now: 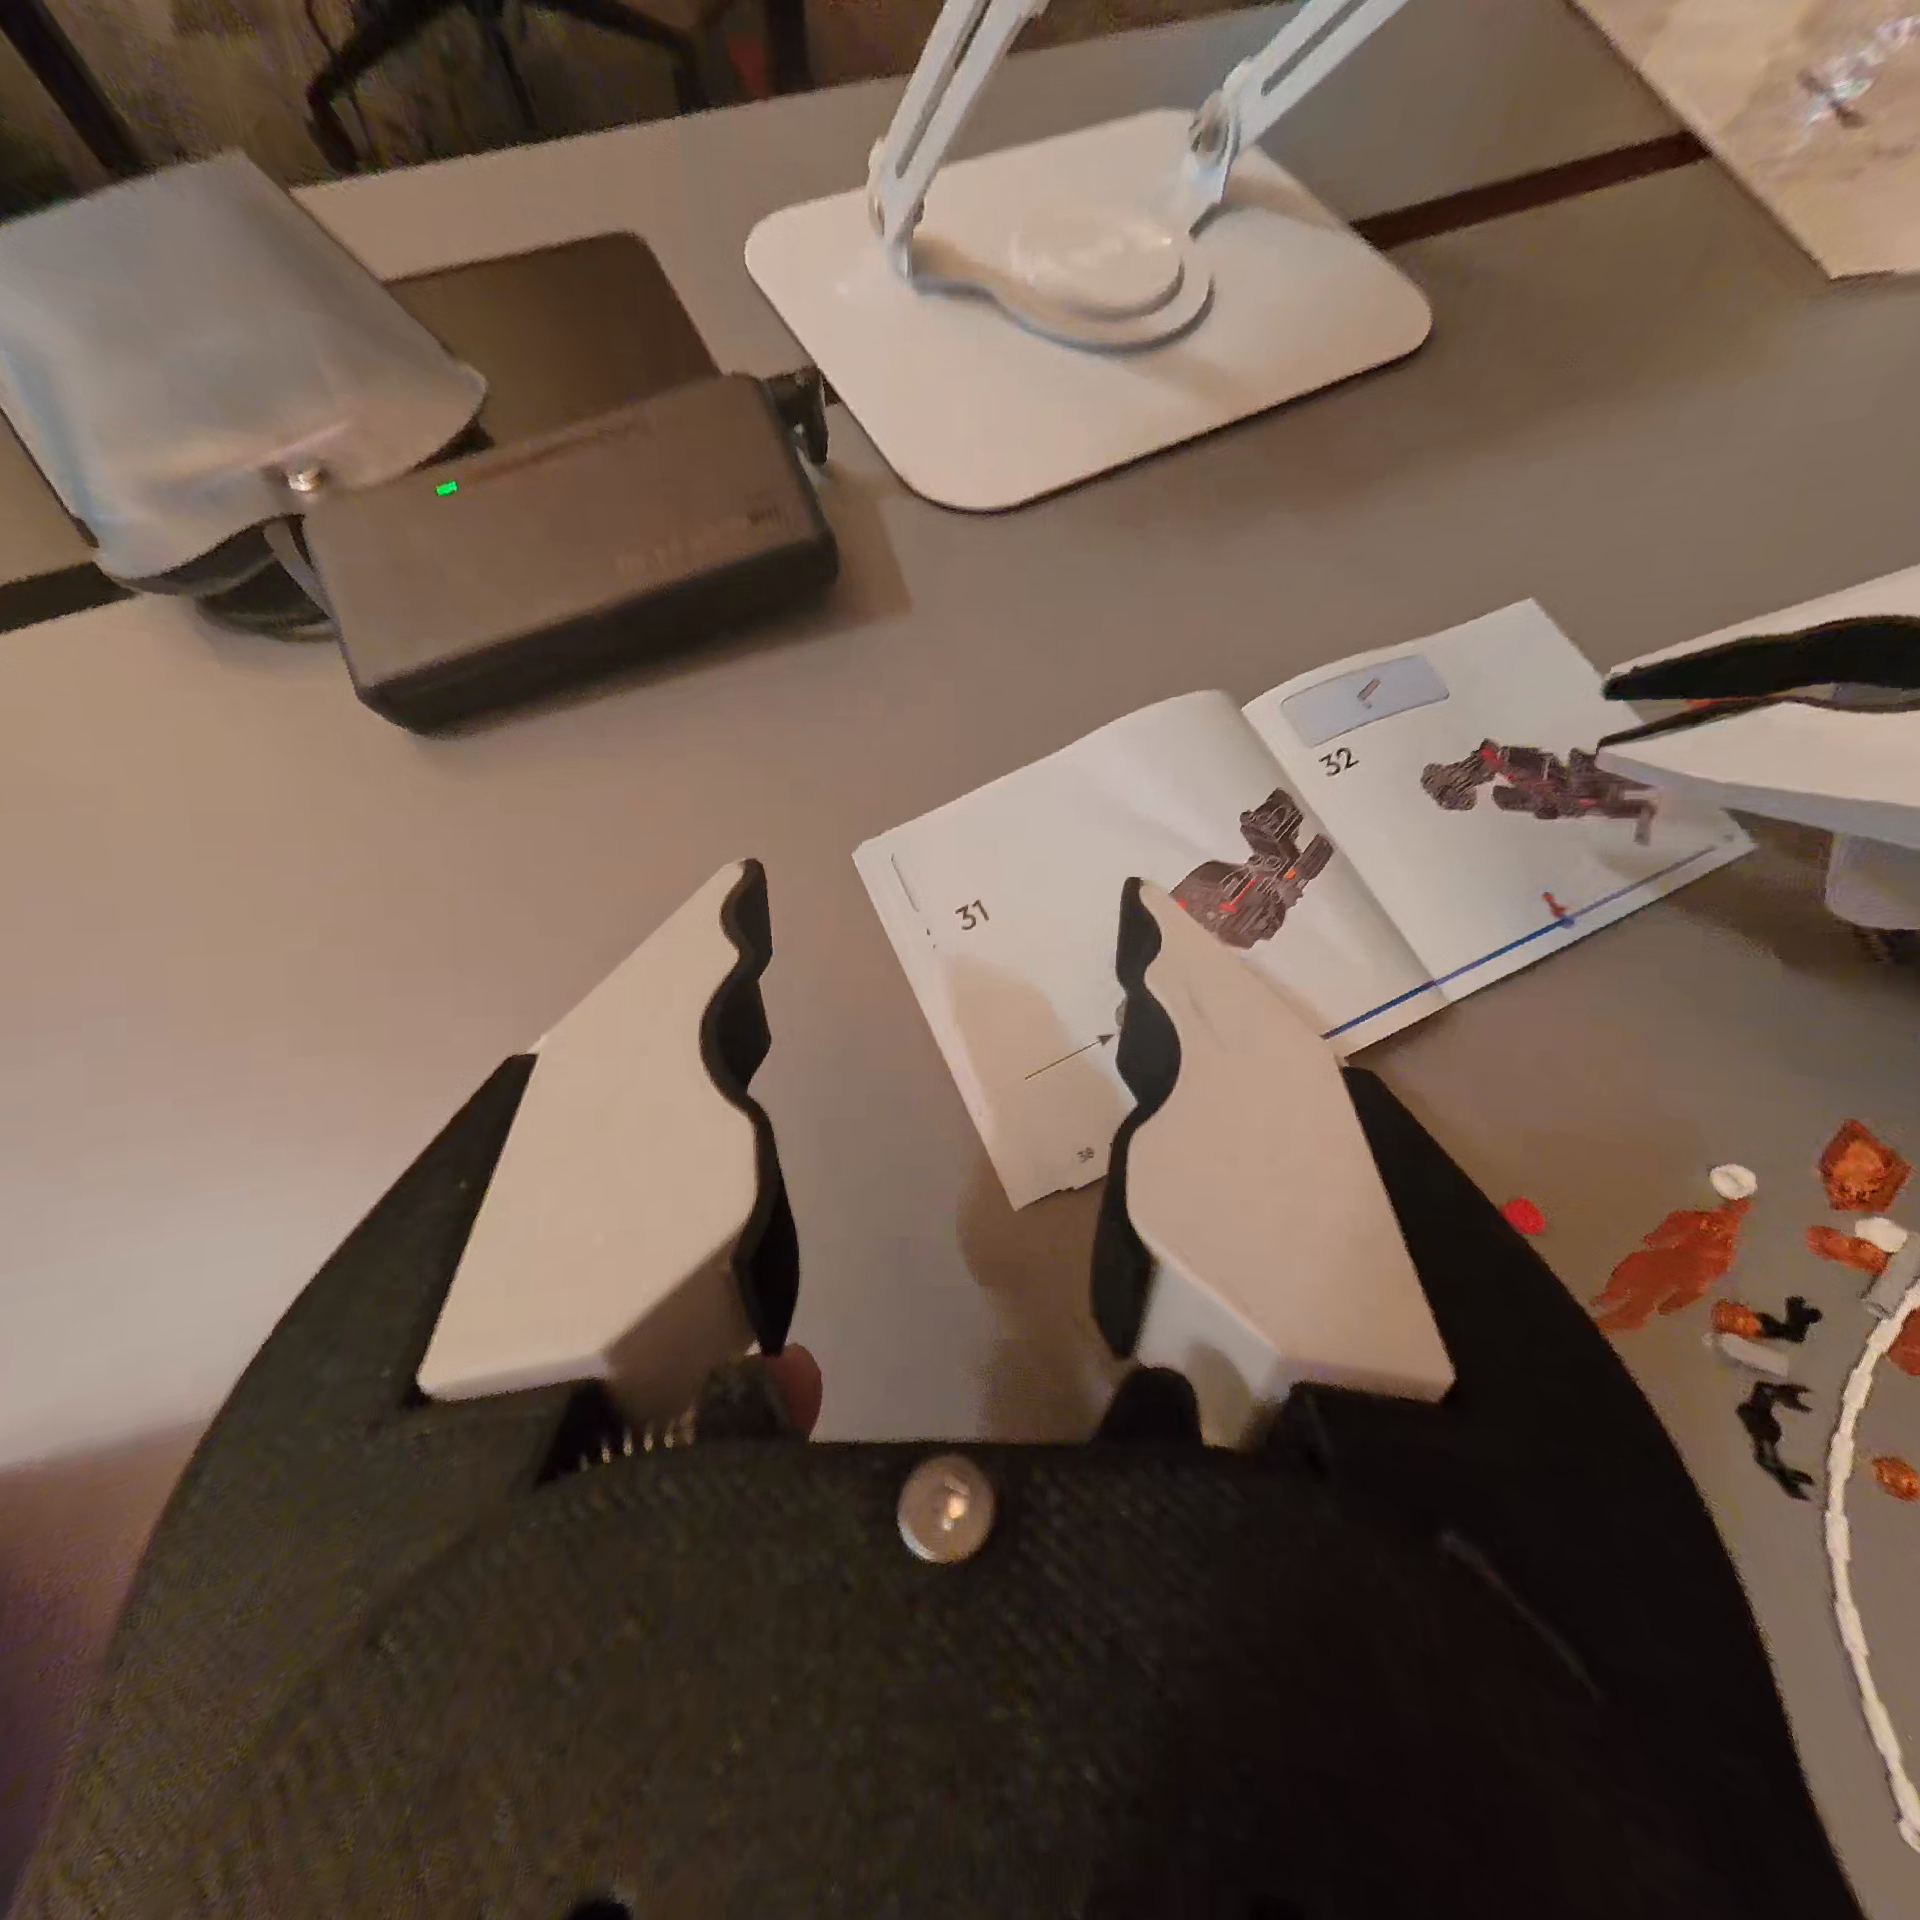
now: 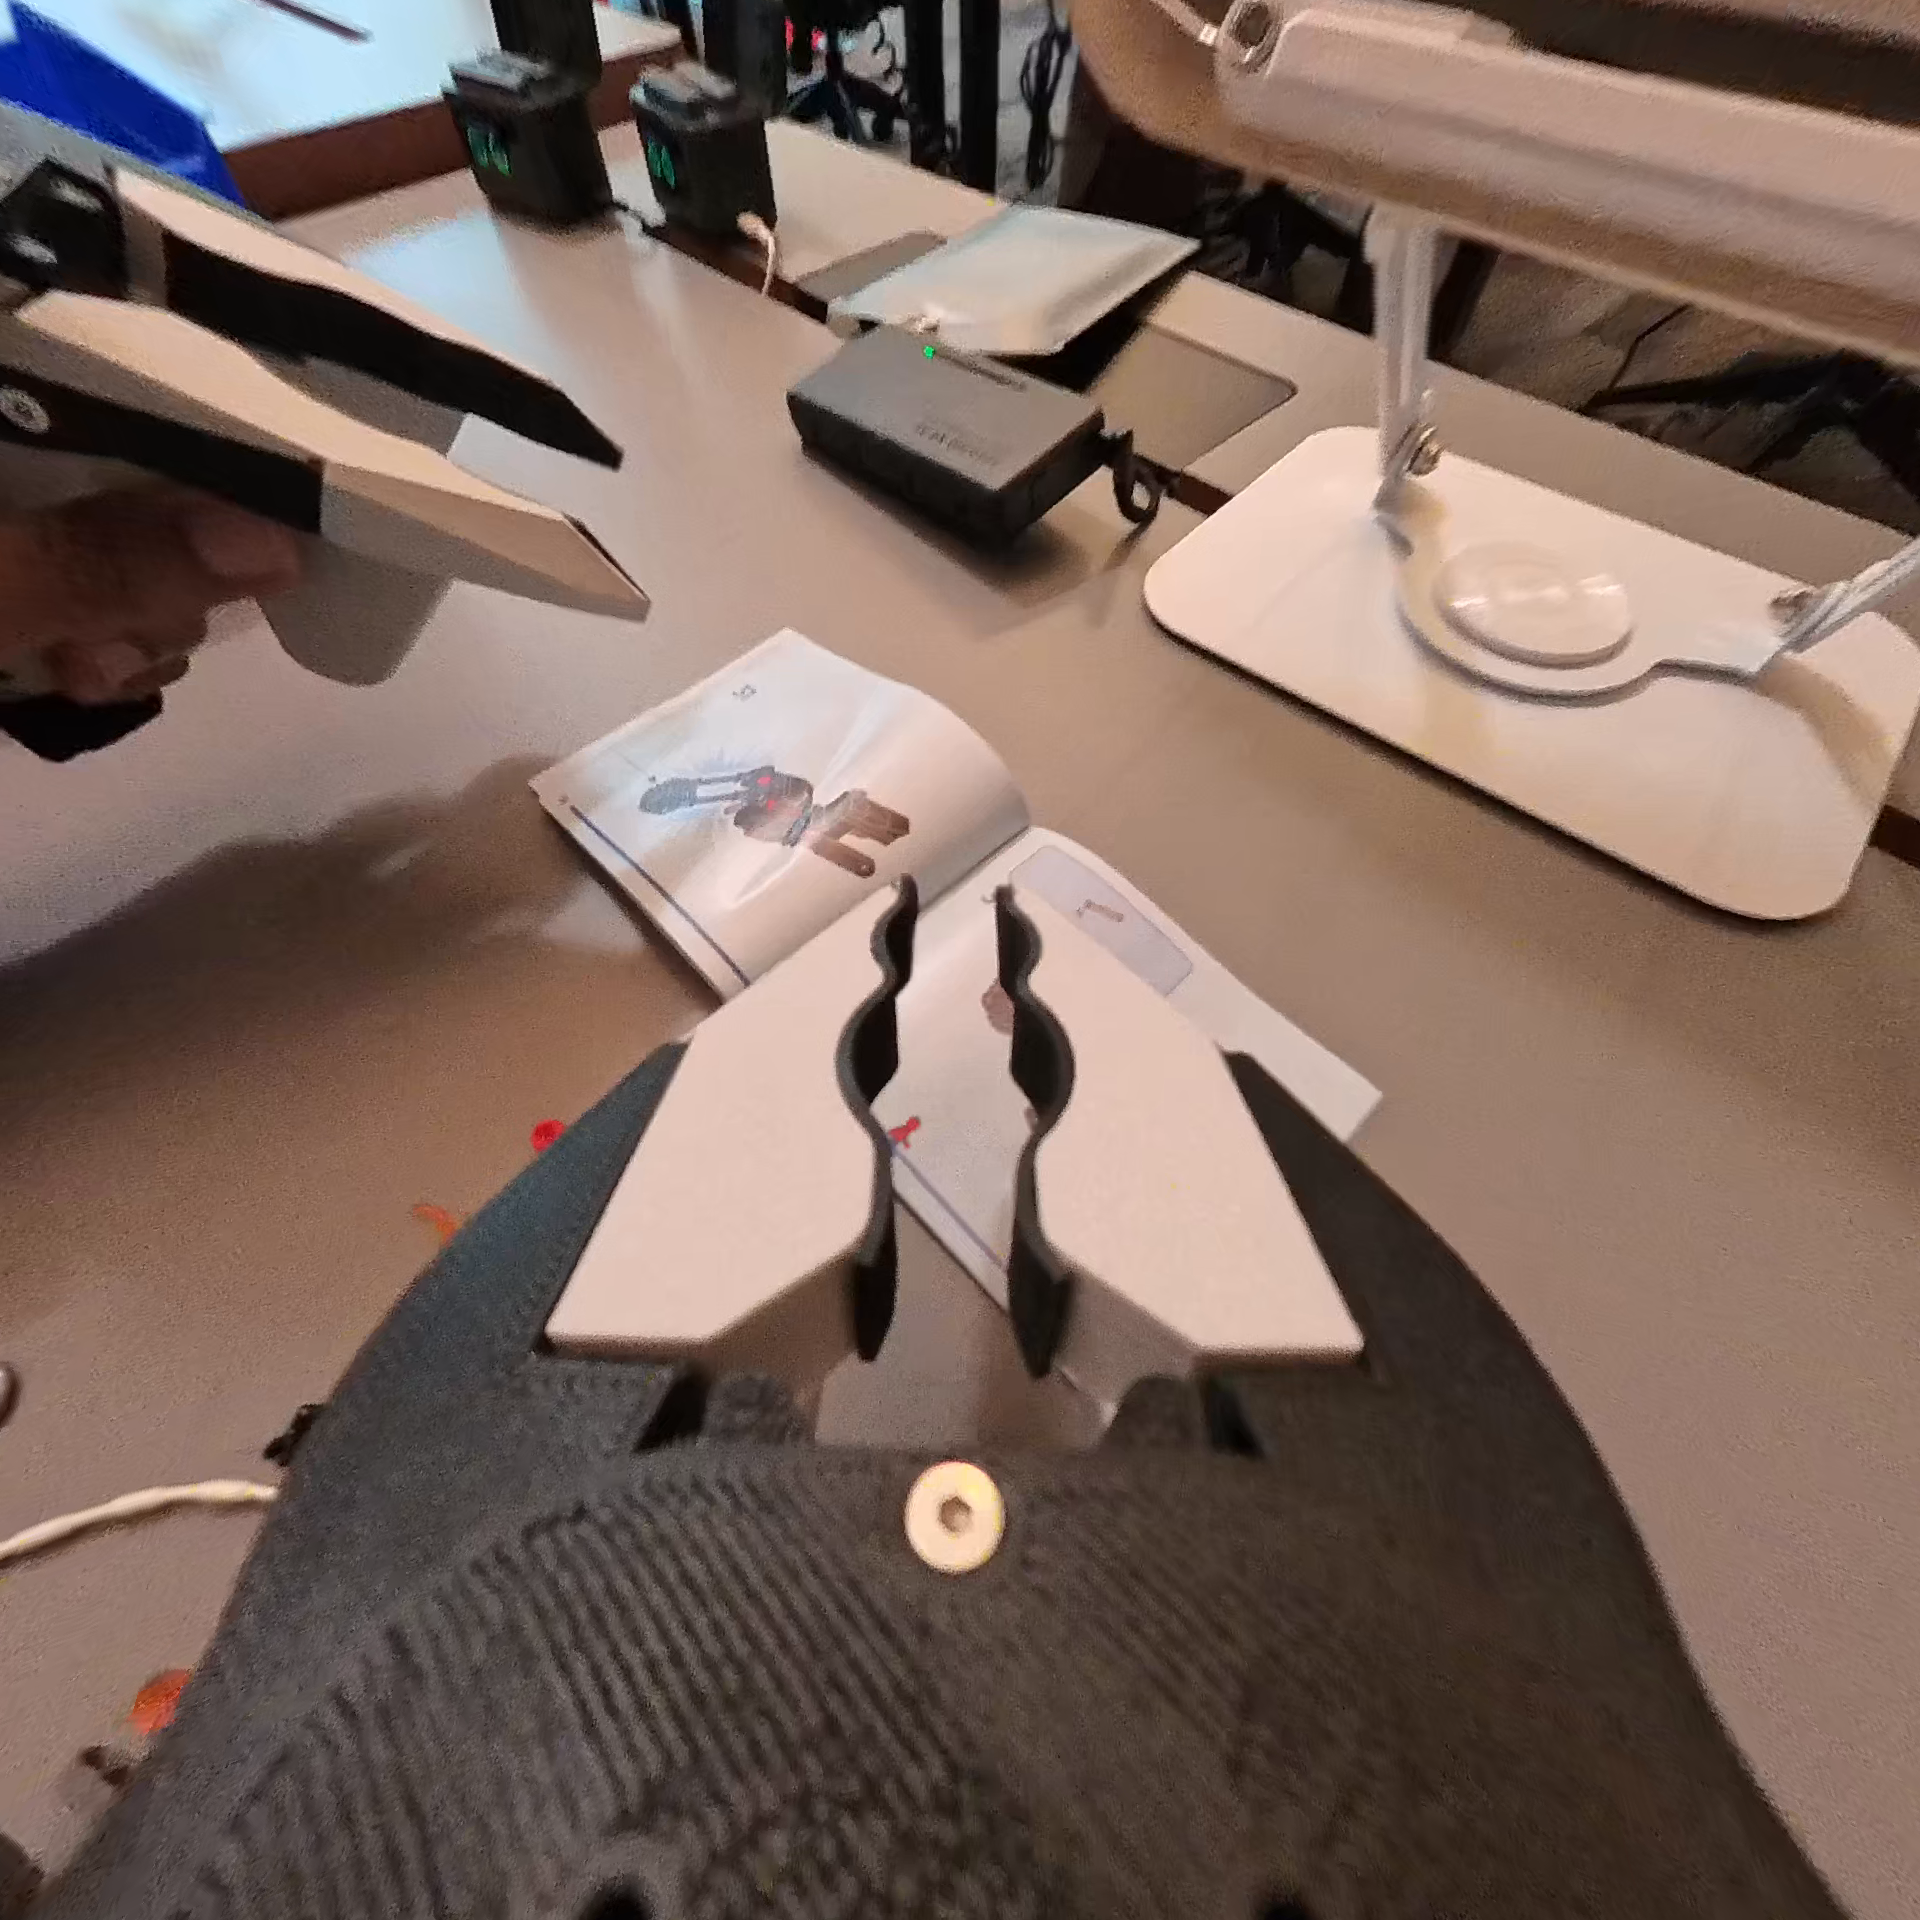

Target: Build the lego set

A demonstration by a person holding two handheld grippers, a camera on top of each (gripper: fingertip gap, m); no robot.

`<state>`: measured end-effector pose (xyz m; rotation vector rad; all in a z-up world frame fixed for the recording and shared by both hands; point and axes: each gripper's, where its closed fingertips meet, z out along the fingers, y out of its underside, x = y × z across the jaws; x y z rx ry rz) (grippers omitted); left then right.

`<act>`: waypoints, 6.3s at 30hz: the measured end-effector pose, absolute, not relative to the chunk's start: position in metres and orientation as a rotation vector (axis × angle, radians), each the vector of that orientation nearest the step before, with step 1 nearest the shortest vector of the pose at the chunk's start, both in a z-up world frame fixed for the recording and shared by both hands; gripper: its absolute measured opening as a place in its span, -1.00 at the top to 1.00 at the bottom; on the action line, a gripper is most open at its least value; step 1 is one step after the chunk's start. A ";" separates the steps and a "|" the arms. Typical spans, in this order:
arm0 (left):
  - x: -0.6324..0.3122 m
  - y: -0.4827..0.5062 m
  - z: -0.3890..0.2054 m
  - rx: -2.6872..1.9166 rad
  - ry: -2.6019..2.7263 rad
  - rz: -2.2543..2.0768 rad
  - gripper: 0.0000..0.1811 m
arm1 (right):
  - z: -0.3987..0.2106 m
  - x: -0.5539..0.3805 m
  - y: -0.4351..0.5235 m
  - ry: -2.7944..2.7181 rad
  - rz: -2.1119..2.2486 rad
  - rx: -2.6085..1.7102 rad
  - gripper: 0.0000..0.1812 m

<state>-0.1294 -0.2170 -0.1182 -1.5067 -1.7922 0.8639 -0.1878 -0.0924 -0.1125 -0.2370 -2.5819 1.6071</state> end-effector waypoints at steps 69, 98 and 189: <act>-0.031 0.037 -0.129 -1.818 -0.912 0.264 0.39 | -0.059 -0.206 0.176 -1.818 1.749 -0.526 0.52; -0.031 0.034 -0.125 -1.771 -0.917 0.226 0.40 | -0.080 -0.136 0.119 -2.169 1.882 -0.041 0.63; -0.039 0.012 -0.100 -1.557 -0.946 0.319 0.24 | -0.055 -0.126 0.090 -1.848 1.672 0.092 0.94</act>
